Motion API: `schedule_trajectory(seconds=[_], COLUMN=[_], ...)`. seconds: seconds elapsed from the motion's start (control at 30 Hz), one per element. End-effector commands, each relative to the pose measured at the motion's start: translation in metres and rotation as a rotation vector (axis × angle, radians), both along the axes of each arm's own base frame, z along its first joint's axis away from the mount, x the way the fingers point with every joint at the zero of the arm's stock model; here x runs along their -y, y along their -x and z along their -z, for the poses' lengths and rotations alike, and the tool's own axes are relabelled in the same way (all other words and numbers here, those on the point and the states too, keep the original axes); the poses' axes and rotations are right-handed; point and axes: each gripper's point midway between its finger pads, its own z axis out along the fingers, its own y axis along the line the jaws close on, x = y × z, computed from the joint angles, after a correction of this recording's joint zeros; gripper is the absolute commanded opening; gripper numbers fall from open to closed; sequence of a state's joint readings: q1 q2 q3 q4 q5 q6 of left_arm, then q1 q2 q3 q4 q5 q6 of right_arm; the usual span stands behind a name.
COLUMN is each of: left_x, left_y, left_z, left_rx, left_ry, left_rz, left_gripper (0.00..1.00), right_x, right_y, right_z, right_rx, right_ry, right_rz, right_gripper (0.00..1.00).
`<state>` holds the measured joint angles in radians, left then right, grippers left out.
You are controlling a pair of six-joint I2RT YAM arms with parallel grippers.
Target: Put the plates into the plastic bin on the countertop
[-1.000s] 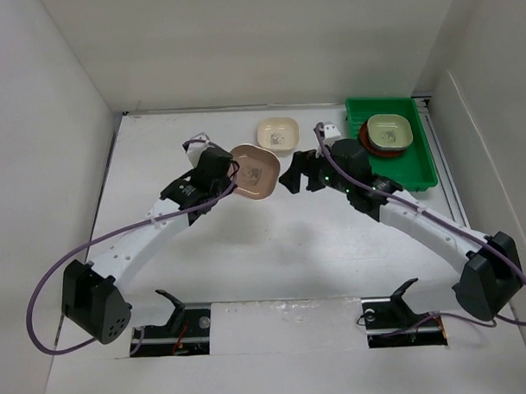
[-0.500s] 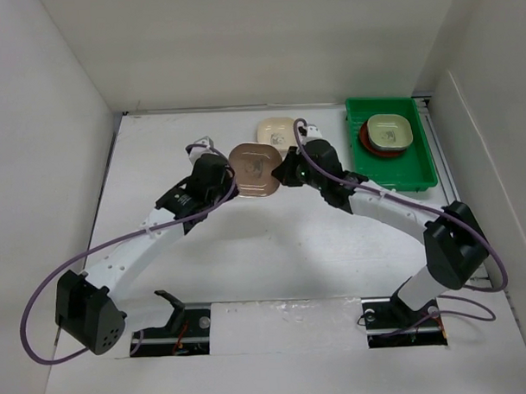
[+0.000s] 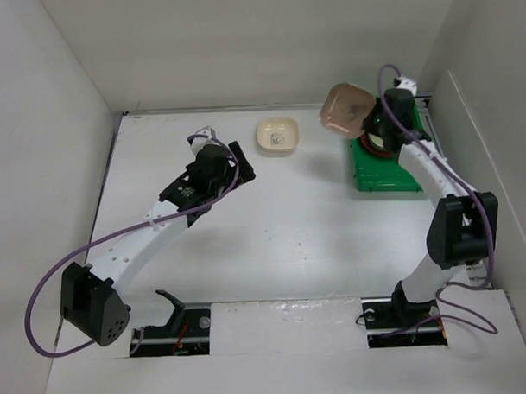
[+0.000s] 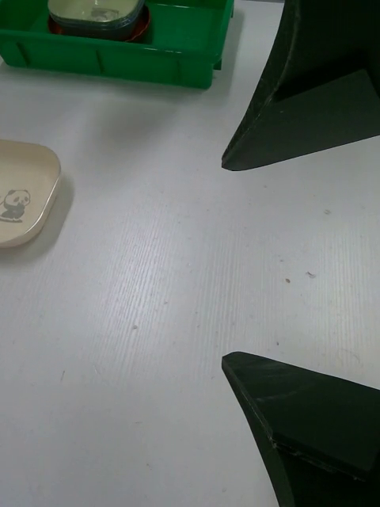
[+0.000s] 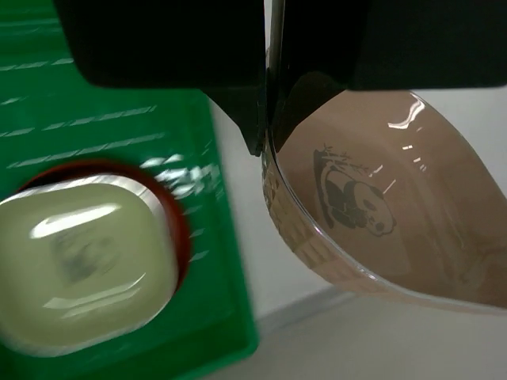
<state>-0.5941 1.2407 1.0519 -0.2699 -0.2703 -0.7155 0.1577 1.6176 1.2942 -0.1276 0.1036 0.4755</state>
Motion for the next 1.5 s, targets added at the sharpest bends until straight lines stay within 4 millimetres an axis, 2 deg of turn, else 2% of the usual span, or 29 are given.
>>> schedule_trajectory(seconds=[0.0,0.03,0.07,0.1,0.13,0.17,0.3,0.37,0.43,0.57,0.6,0.63,0.7,0.73,0.77,0.8,0.83,0.87,0.9,1.0,1.17,1.2,1.23,1.27,1.3,1.33,1.4,1.43,1.47], left_x=[0.003,0.003,0.004,0.004,0.004,0.005,-0.003,0.003,0.008,0.012,0.010,0.010,0.010,0.010,0.011,0.012,0.015,0.016,0.018,0.026,0.033,0.040,0.040,0.034,0.038,0.040,0.037,0.041,0.042], left_y=[-0.008,-0.009,-0.010,-0.010,-0.011,-0.012,-0.028,-0.034,-0.038,-0.041,-0.038,-0.038,-0.038,-0.038,-0.041,-0.041,-0.046,-0.045,-0.048,-0.058,-0.091,-0.103,-0.117,-0.131,-0.150,-0.166,-0.193,-0.214,-0.224], left_z=[-0.013,-0.009,-0.006,-0.006,-0.010,-0.005,0.005,0.002,0.007,0.006,0.014,0.012,0.013,0.013,0.016,0.021,0.015,0.025,0.024,0.024,0.025,0.012,0.027,0.030,0.014,0.040,0.047,0.025,0.060], left_rx=[0.025,0.016,0.009,0.009,0.016,0.008,-0.019,-0.012,-0.035,-0.046,-0.061,-0.045,-0.036,-0.036,-0.039,-0.049,-0.040,-0.069,-0.067,-0.057,-0.043,-0.014,-0.038,-0.042,-0.009,-0.050,-0.053,-0.004,-0.070], left_ry=[-0.011,-0.017,-0.022,-0.022,-0.017,-0.031,-0.035,-0.024,-0.030,-0.039,-0.049,-0.048,-0.042,-0.042,-0.044,-0.050,-0.036,-0.047,-0.046,-0.025,-0.064,-0.056,-0.076,-0.070,-0.048,-0.060,-0.049,-0.026,-0.056], left_rz=[0.002,0.003,0.003,0.003,0.003,0.008,-0.021,-0.013,-0.003,0.011,0.011,0.016,0.016,0.016,0.016,0.016,0.011,0.018,0.018,0.021,-0.005,0.001,-0.017,-0.036,-0.033,-0.034,-0.020,-0.030,-0.018], left_gripper=[1.00,1.00,1.00,1.00,1.00,1.00,1.00,1.00,1.00,1.00,1.00,1.00,1.00,1.00,1.00,1.00,1.00,1.00,1.00,1.00,1.00,1.00,1.00,1.00,1.00,1.00,1.00,1.00,1.00], right_x=[0.060,0.092,0.107,0.118,0.142,0.150,0.189,0.213,0.225,0.229,0.229,0.230,0.229,0.221,0.216,0.213,0.206,0.198,0.197,0.180,0.141,0.122,0.108,0.095,0.067,0.052,0.025,0.007,-0.002], right_y=[-0.027,-0.033,-0.039,-0.042,-0.043,-0.047,-0.051,-0.047,-0.051,-0.058,-0.058,-0.058,-0.055,-0.057,-0.055,-0.053,-0.052,-0.051,-0.051,-0.044,-0.029,-0.024,-0.015,-0.009,0.000,0.013,0.032,0.044,0.058], right_z=[-0.019,-0.030,-0.014,-0.011,-0.014,0.000,0.013,0.022,0.031,0.037,0.039,0.039,0.026,0.021,-0.008,-0.018,-0.028,-0.036,-0.050,-0.068,-0.080,-0.070,-0.079,-0.077,-0.060,-0.072,-0.067,-0.048,-0.058], right_rx=[0.000,-0.016,-0.069,-0.087,-0.100,-0.134,-0.181,-0.204,-0.201,-0.195,-0.212,-0.214,-0.184,-0.148,-0.069,-0.037,-0.012,-0.005,0.024,0.045,0.080,0.061,0.079,0.076,0.061,0.101,0.116,0.099,0.131], right_ry=[0.184,0.215,0.253,0.259,0.263,0.267,0.307,0.300,0.265,0.221,0.217,0.209,0.206,0.205,0.199,0.188,0.193,0.190,0.196,0.199,0.180,0.172,0.160,0.149,0.145,0.136,0.119,0.102,0.087], right_rz=[0.019,0.062,0.049,0.047,0.073,0.066,0.128,0.168,0.153,0.126,0.123,0.144,0.154,0.135,0.135,0.135,0.125,0.105,0.108,0.081,0.041,-0.001,-0.026,-0.045,-0.103,-0.124,-0.187,-0.234,-0.255], right_gripper=[0.00,0.00,0.00,0.00,0.00,0.03,0.03,0.02,0.02,0.03,0.07,0.36,0.50,0.62,0.75,1.00,1.00,1.00,1.00,1.00,1.00,1.00,1.00,1.00,1.00,1.00,1.00,1.00,1.00])
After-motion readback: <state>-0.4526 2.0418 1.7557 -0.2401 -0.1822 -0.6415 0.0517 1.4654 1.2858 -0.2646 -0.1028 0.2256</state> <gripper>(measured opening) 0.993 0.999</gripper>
